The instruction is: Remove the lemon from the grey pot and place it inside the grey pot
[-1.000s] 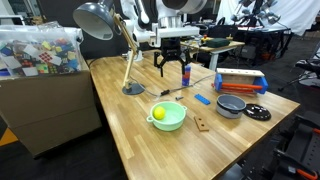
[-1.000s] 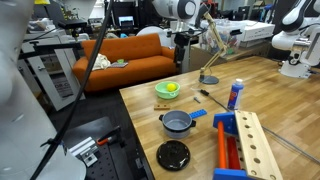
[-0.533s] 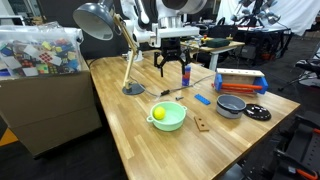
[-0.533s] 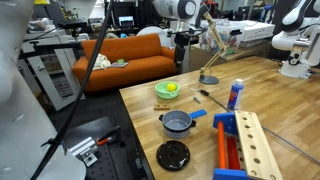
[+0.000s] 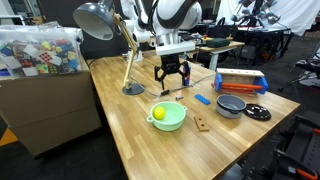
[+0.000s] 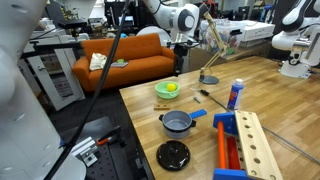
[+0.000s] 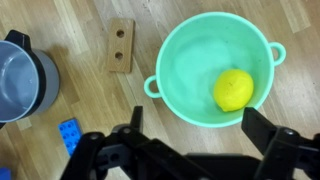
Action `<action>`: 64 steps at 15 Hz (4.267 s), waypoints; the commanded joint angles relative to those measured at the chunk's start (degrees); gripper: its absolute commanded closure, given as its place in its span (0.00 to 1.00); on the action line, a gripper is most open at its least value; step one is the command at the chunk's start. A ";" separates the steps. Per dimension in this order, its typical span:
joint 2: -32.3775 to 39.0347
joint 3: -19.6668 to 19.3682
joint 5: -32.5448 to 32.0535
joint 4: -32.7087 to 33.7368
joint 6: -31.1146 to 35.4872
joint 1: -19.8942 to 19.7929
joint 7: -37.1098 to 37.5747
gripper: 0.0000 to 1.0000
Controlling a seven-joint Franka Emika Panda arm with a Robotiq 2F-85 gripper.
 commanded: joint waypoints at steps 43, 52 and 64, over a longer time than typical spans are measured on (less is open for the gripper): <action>13.37 0.70 1.17 12.53 -2.81 2.71 -0.12 0.00; 15.50 0.53 0.85 15.22 -4.13 2.92 -0.54 0.00; 18.00 0.54 1.12 18.50 -5.80 2.65 -0.69 0.00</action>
